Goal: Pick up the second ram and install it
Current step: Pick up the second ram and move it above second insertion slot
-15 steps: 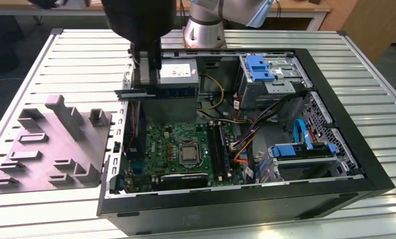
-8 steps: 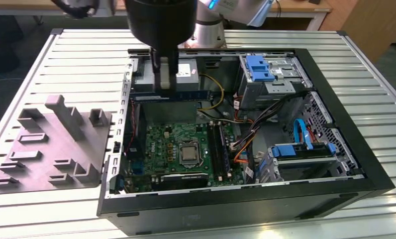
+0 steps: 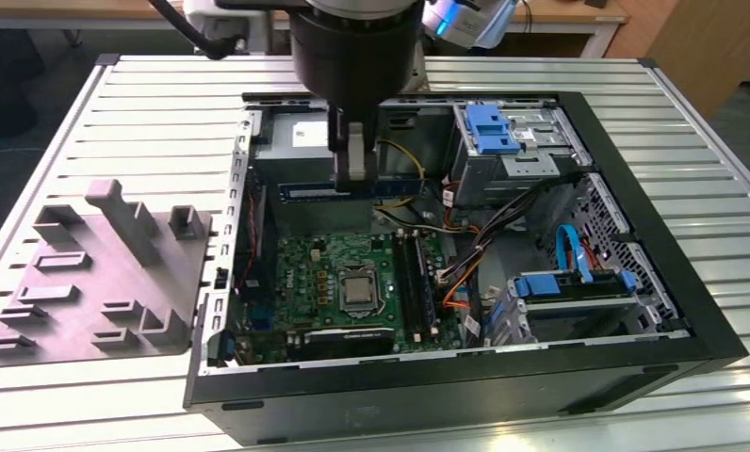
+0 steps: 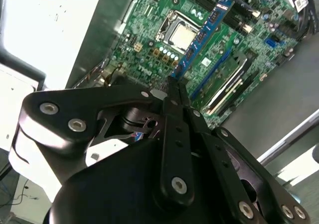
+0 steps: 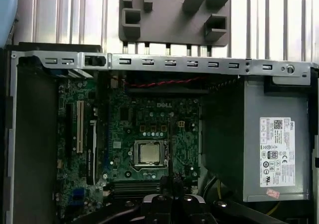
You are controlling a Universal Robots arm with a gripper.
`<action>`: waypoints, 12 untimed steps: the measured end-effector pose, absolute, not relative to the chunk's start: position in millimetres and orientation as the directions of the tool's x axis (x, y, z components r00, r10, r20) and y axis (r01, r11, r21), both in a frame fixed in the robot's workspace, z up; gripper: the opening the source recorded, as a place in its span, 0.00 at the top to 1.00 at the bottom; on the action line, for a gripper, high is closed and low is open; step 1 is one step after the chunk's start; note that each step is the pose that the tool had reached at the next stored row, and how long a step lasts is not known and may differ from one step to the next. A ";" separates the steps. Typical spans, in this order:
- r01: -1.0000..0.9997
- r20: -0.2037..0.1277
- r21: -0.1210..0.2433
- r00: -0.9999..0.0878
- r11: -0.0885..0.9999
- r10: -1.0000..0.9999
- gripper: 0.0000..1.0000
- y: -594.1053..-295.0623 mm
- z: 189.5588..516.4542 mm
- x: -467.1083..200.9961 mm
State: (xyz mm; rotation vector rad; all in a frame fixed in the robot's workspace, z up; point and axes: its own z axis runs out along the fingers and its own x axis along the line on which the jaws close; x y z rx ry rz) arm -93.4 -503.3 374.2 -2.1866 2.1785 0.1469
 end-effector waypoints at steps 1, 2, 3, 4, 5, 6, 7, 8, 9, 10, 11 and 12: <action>-1.000 -0.103 0.031 0.003 -0.006 -0.995 0.89 -503.3 372.5 -91.8; -1.000 -0.103 0.031 0.003 -0.006 -0.995 0.89 -503.3 370.7 -90.3; -1.000 -0.103 0.031 0.003 -0.007 -0.995 0.89 -503.3 368.7 -88.8; -1.000 -0.103 0.031 0.003 -0.007 -0.995 0.89 -503.3 366.9 -87.9; -1.000 -0.103 0.031 0.004 -0.007 -0.995 0.89 -503.3 365.1 -87.2; -1.000 -0.103 0.031 0.004 -0.007 -0.995 0.89 -503.3 363.4 -86.9; -1.000 -0.103 0.031 0.004 -0.007 -0.995 0.89 -503.3 362.0 -86.9; -1.000 -0.103 0.031 0.003 -0.007 -0.995 0.89 -503.3 361.8 -86.9; -1.000 -0.103 0.031 0.004 -0.007 -0.995 0.89 -503.3 361.8 -86.9; -1.000 -0.103 0.031 0.004 -0.007 -0.995 0.89 -503.3 361.8 -86.8; -1.000 -0.102 0.031 0.004 -0.007 -0.995 0.89 -503.3 361.8 -86.8; -1.000 -0.102 0.031 0.004 -0.007 -0.995 0.89 -503.3 361.7 -86.8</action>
